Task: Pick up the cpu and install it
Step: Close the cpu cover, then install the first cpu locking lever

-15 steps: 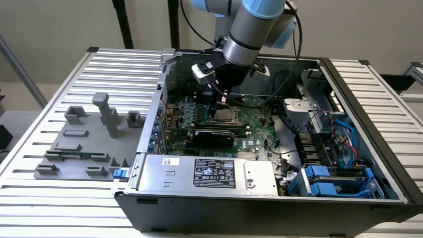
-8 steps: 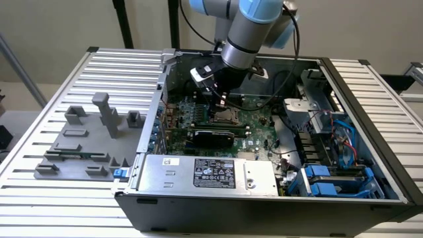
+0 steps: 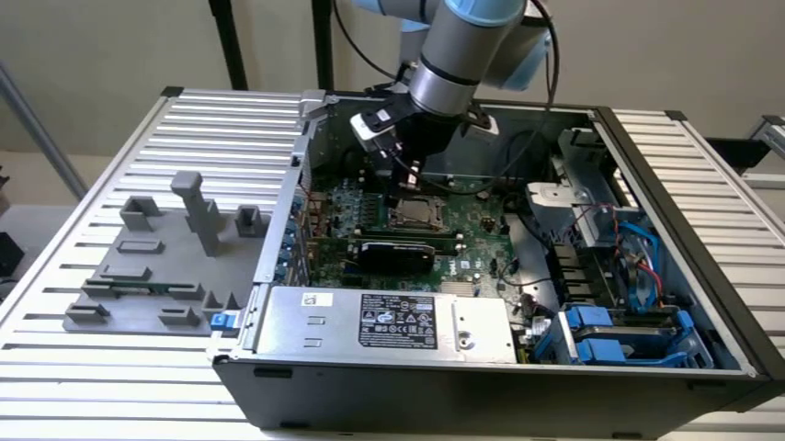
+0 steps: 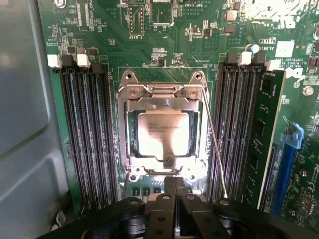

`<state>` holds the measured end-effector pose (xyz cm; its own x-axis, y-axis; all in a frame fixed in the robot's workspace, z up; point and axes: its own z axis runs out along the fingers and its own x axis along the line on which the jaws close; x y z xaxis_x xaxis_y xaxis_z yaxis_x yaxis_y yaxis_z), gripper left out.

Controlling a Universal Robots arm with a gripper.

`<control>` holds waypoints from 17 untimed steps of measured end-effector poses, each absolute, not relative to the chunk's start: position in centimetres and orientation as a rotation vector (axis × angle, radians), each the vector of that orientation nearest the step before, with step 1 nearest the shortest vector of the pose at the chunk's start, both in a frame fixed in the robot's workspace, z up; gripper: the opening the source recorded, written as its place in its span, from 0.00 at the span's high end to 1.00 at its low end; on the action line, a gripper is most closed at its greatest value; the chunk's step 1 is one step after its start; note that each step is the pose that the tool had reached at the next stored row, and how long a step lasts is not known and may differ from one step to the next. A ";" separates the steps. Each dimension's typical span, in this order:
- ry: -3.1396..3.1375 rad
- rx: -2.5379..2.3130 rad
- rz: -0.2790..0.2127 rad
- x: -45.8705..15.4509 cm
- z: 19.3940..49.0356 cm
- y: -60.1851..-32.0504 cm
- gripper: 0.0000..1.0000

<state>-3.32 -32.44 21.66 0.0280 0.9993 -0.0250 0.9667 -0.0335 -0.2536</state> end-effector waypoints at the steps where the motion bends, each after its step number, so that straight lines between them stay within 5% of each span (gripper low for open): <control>1: -2.061 -2.126 0.293 -3.5 21.7 -32.4 0.89; 17: -2.060 -2.124 0.289 -5.7 21.8 -32.5 0.89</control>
<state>-5.67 -32.54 21.81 0.0281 0.9994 -0.0214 0.9667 -0.0326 -0.2537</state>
